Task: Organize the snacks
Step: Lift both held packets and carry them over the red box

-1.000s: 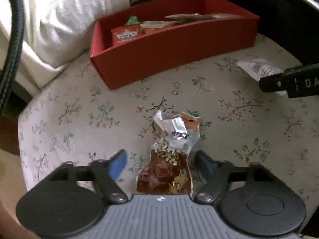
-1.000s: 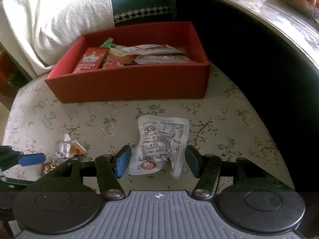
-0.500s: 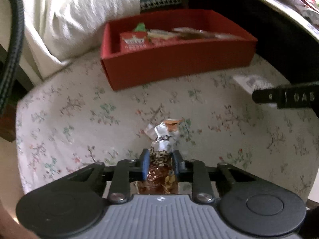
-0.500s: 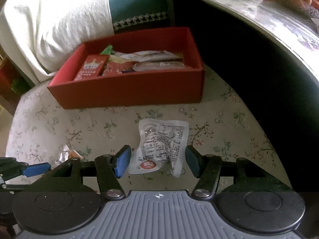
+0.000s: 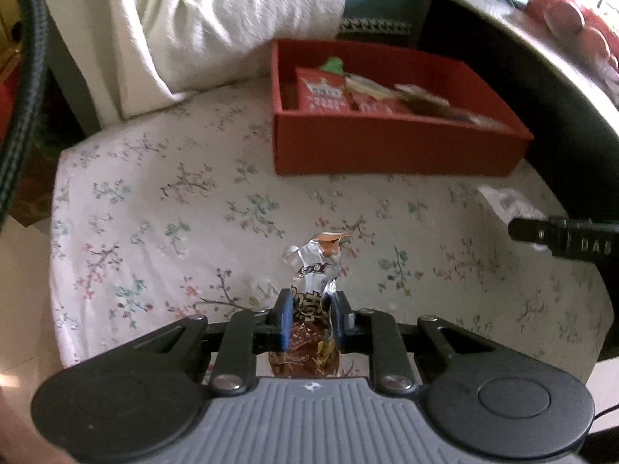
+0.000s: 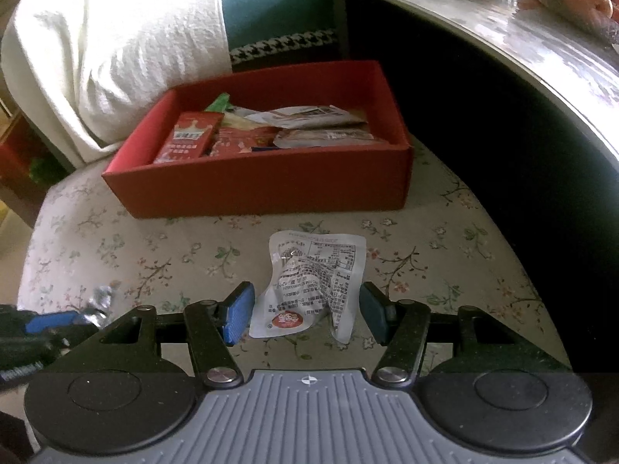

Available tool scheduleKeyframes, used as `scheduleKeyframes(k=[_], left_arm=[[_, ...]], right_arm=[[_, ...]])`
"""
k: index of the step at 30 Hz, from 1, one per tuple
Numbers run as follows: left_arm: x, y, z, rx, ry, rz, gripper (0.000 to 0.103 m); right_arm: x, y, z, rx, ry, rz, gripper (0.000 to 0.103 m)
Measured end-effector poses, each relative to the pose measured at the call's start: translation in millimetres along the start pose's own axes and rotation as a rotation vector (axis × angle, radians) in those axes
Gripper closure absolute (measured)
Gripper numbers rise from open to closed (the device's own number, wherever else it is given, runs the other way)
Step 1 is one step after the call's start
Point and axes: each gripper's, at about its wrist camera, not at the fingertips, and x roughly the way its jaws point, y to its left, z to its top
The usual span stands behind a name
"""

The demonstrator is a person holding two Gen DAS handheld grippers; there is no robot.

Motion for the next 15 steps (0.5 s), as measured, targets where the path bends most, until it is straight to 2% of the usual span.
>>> scheduleKeyframes(k=[4,8,15], left_arm=[[-9.7,-0.2,8.6,-0.028,-0.030,-0.028,0.088],[-15.5,-8.1,12.9,0.003,-0.063,0.019,0.088],[-23.9,-9.7,26.7,0.003,-0.109,0.023,0.088]], right_arm=[[-3.1,-1.5,-0.3,0.005,-0.009,0.006,0.036],[-7.7,-2.9,1.9,0.012,-0.024,0.011,0.036],[-24.4,2.6,9.9,0.024,-0.072,0.020,0.036]])
